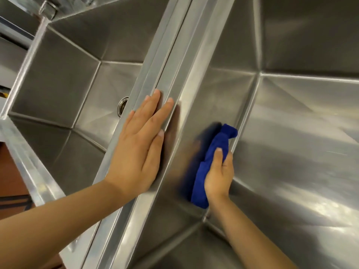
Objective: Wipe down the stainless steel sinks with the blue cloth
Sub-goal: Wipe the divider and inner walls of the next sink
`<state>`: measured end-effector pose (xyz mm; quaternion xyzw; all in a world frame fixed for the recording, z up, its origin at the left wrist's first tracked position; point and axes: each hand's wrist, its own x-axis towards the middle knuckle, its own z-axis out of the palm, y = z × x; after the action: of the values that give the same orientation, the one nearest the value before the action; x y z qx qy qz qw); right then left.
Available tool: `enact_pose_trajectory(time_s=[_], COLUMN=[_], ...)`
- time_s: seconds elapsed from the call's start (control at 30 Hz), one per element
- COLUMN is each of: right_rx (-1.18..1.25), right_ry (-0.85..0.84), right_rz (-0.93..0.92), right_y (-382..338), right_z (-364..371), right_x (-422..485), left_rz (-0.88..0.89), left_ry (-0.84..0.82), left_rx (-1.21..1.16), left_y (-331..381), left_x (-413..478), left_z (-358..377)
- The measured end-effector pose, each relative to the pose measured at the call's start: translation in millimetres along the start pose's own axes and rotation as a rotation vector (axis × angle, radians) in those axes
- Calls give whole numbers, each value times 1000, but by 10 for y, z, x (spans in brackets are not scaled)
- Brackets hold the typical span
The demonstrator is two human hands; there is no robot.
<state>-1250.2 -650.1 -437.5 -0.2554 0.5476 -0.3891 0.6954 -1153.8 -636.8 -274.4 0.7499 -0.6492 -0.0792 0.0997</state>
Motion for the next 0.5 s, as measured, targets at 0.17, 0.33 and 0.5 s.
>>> enact_pose_trajectory(time_s=[0.17, 0.33, 0.5], right_rx=[53, 52, -90], right_ry=[-46, -164, 22], right_rz=[-142, -293, 32], right_y=[-263, -275, 121], right_z=[113, 76, -75], right_x=[-351, -342, 155], left_rz=[-3, -14, 9], left_ry=[9, 6, 4], left_rx=[-4, -11, -17], left_y=[6, 9, -13], left_x=[3, -9, 6], left_z=[-32, -32, -24])
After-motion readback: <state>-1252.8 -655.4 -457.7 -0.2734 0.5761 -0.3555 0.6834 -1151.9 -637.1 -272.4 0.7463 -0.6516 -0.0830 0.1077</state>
